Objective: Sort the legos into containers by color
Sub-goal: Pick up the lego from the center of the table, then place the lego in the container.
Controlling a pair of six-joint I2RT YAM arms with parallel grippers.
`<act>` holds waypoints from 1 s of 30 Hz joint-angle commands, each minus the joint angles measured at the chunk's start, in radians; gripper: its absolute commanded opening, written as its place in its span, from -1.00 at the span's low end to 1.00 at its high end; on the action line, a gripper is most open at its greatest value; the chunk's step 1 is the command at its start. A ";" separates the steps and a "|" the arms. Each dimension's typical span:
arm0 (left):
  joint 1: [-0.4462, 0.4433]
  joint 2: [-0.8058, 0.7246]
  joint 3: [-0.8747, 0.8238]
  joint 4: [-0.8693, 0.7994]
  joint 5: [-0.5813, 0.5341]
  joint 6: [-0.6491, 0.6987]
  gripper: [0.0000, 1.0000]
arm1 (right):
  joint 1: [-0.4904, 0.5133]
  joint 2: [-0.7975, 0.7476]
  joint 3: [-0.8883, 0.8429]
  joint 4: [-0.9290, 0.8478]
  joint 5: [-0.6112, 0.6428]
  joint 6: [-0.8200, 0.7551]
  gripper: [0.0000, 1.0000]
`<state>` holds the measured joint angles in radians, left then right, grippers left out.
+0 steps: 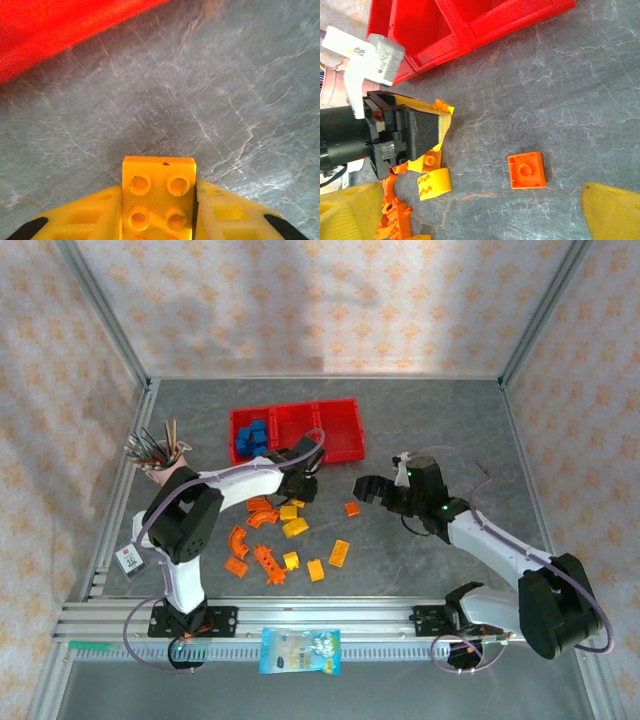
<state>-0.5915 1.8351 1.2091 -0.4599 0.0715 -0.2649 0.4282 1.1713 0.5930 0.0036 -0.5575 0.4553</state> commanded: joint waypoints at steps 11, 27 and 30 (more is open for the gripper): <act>0.116 -0.048 0.133 0.059 -0.022 -0.145 -0.40 | -0.009 0.057 0.107 0.069 -0.008 0.018 0.99; 0.183 0.264 0.521 0.037 -0.130 -0.259 -0.30 | -0.009 0.102 0.143 0.091 0.019 0.002 0.99; 0.183 0.299 0.584 -0.005 -0.139 -0.246 -0.13 | -0.009 0.103 0.151 0.083 0.019 -0.007 0.99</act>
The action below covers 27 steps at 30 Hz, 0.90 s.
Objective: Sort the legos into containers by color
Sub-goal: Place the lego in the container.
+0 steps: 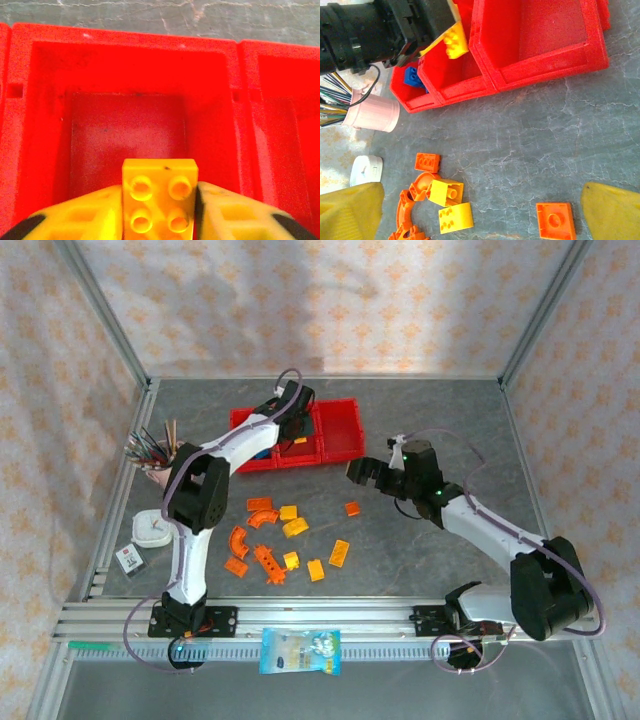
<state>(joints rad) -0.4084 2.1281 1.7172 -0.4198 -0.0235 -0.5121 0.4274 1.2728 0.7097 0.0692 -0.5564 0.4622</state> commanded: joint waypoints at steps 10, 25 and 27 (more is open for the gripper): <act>-0.012 -0.128 -0.018 -0.044 -0.029 0.003 -0.06 | -0.006 -0.017 0.062 -0.047 0.015 -0.064 0.99; -0.147 -0.559 -0.552 -0.027 -0.106 -0.121 0.04 | 0.124 -0.038 0.000 -0.162 0.071 -0.131 0.99; -0.171 -0.582 -0.603 -0.028 -0.091 -0.143 0.07 | 0.146 -0.041 -0.022 -0.152 0.068 -0.126 0.99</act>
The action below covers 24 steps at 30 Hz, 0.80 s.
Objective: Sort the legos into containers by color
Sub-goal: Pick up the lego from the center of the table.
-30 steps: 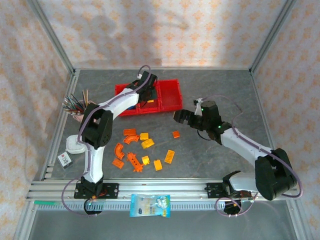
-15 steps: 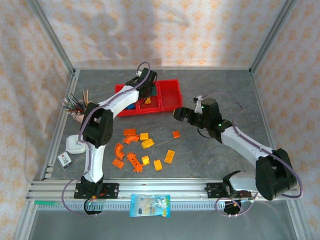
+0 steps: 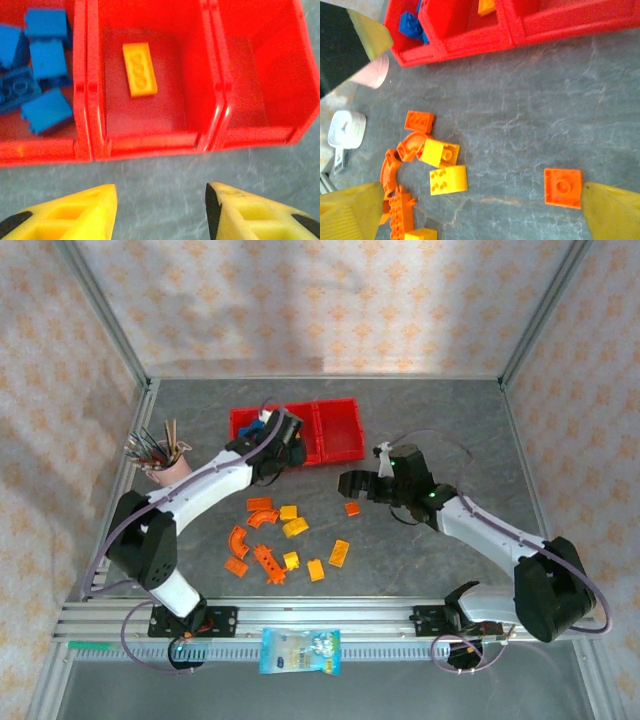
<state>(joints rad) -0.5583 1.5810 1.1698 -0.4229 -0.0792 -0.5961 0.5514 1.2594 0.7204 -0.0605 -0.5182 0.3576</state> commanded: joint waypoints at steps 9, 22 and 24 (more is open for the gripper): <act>-0.122 0.004 -0.139 -0.085 -0.035 -0.102 0.27 | 0.056 -0.012 -0.110 0.033 0.051 0.020 0.99; -0.144 0.037 -0.234 -0.012 -0.016 -0.181 0.36 | 0.056 -0.013 -0.119 0.040 0.062 0.021 0.99; -0.147 0.050 -0.239 0.006 -0.006 -0.178 0.35 | 0.056 -0.011 -0.120 0.042 0.062 0.022 0.99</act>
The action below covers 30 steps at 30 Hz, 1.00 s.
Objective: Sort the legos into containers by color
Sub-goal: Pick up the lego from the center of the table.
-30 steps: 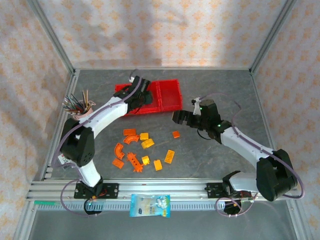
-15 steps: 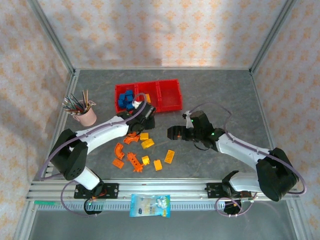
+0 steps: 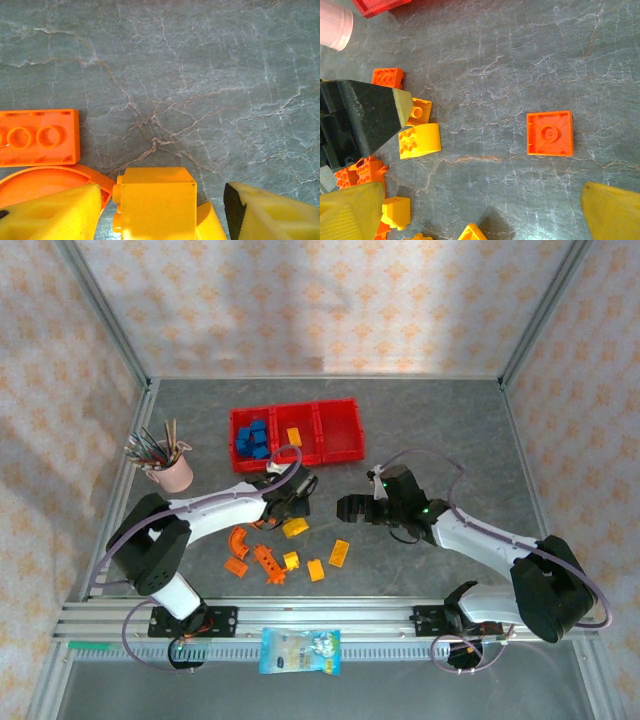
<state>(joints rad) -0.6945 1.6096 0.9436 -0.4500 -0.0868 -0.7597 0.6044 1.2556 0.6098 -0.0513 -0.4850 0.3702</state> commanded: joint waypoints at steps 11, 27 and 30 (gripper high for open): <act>-0.013 0.070 0.008 0.053 0.001 0.011 0.06 | 0.003 -0.013 -0.021 0.036 0.039 0.012 0.99; -0.014 0.057 0.020 0.033 -0.021 0.019 -0.26 | 0.003 -0.007 -0.010 0.035 0.048 0.010 0.99; -0.015 0.045 0.026 0.029 -0.026 0.015 -0.27 | 0.003 -0.010 0.001 0.025 0.052 0.006 0.99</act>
<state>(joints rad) -0.7006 1.6608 0.9474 -0.3977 -0.0872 -0.7513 0.6044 1.2556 0.6075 -0.0364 -0.4660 0.3733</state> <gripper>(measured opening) 0.401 0.996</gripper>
